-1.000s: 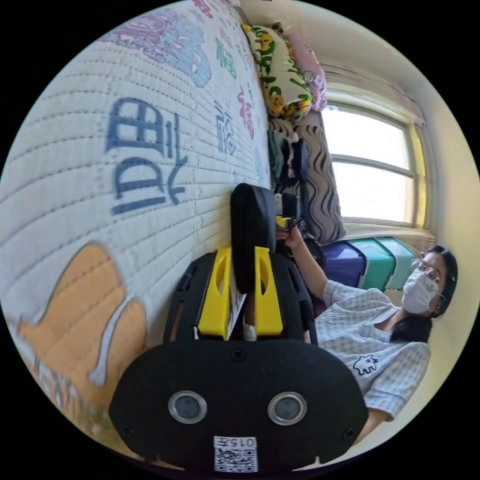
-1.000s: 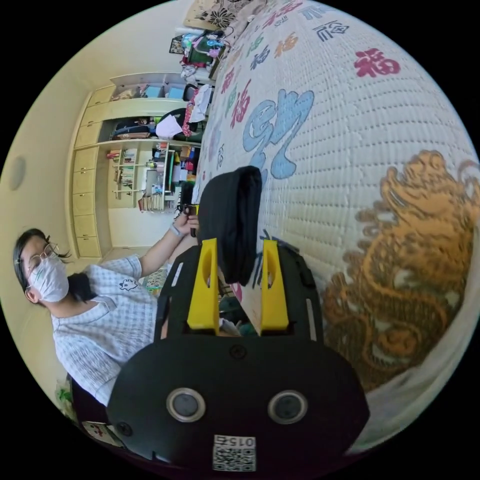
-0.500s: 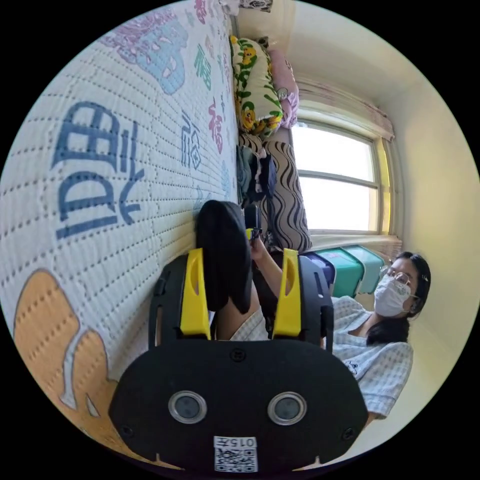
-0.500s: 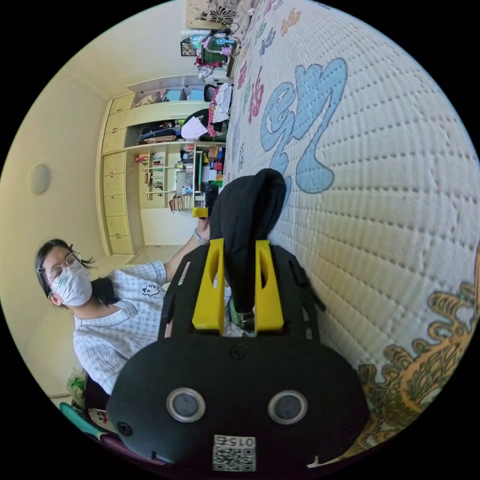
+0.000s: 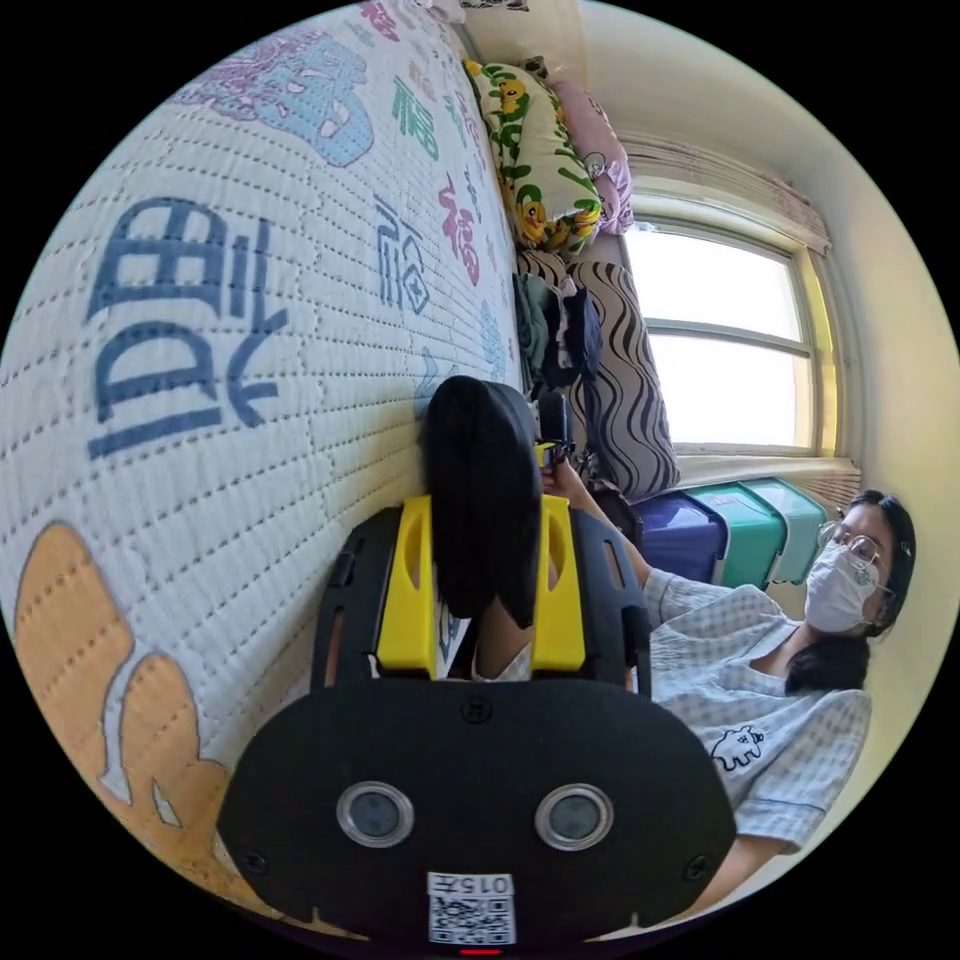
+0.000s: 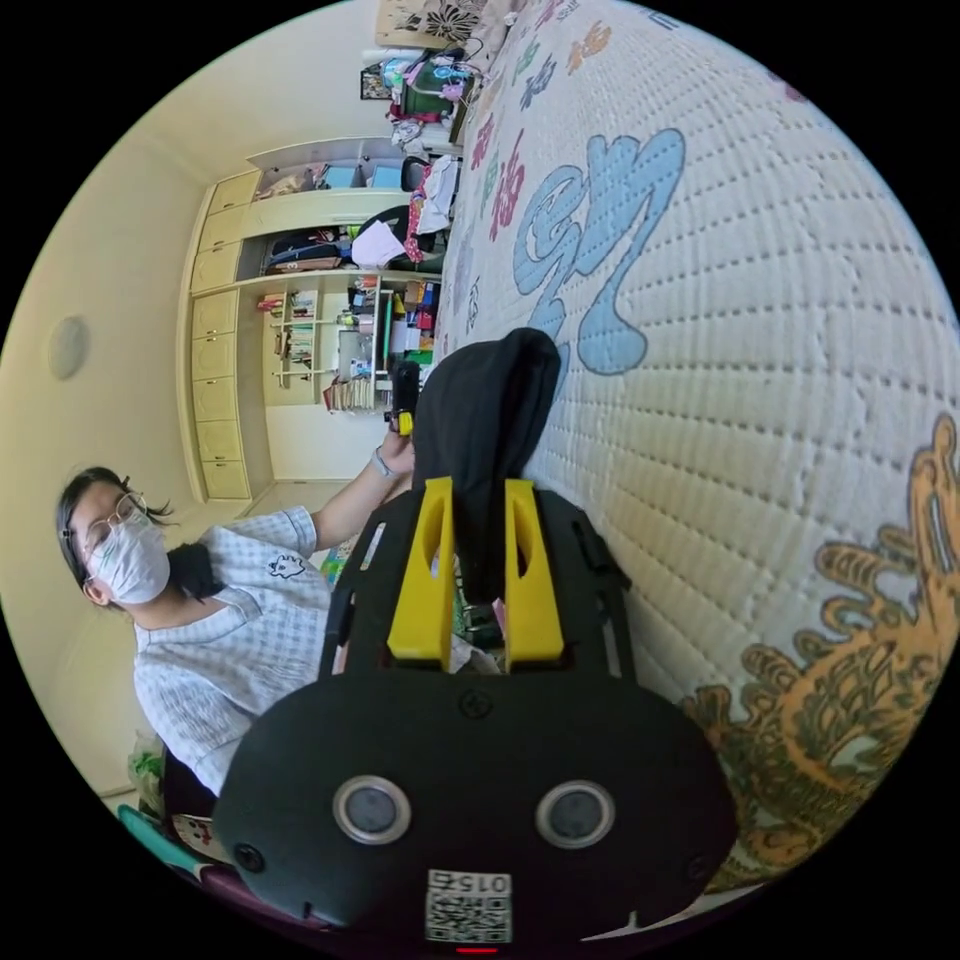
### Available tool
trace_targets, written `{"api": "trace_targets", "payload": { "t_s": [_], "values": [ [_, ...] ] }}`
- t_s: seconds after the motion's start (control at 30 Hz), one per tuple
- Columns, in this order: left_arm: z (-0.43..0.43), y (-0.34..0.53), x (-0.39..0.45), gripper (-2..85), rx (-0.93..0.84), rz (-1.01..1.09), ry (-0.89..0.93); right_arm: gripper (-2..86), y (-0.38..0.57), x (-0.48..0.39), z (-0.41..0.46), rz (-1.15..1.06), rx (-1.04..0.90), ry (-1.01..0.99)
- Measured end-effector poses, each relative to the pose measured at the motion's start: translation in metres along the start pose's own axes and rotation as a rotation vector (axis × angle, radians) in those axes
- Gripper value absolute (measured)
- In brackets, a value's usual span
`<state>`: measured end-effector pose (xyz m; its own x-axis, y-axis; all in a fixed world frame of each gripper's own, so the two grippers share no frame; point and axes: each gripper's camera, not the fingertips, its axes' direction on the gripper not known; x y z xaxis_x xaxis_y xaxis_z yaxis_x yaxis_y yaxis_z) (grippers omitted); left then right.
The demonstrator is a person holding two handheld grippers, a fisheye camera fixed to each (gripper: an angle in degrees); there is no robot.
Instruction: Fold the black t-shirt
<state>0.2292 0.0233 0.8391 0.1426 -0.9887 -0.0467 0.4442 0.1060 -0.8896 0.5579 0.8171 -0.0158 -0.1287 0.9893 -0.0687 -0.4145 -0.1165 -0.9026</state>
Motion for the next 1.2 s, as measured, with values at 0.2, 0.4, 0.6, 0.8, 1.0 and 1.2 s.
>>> {"api": "trace_targets", "payload": {
  "t_s": [0.2, 0.4, 0.6, 0.8, 1.0, 1.2],
  "values": [
    [0.015, -0.005, -0.012, 8.7, -0.012, -0.005, 0.046, 5.9, 0.015, 0.002, 0.010, -0.019, 0.035, -0.080],
    [0.013, 0.006, 0.017, 6.6, -0.005, 0.054, 0.003, 4.4, 0.048, -0.034, 0.005, -0.065, 0.085, -0.024],
    [0.056, -0.014, 0.087, 6.6, 0.019, 0.177, 0.125, 4.3, 0.084, -0.124, -0.041, -0.177, 0.114, 0.063],
    [0.176, -0.042, 0.130, 6.6, 0.003, 0.195, 0.248, 4.4, 0.137, -0.219, -0.131, -0.145, 0.113, 0.402],
    [0.292, -0.053, 0.118, 6.6, -0.058, 0.137, 0.259, 4.4, 0.187, -0.226, -0.209, 0.088, 0.165, 0.613],
    [0.313, -0.036, 0.066, 6.1, -0.028, 0.091, 0.175, 4.6, 0.217, -0.158, -0.218, 0.294, 0.181, 0.609]
  ]
}}
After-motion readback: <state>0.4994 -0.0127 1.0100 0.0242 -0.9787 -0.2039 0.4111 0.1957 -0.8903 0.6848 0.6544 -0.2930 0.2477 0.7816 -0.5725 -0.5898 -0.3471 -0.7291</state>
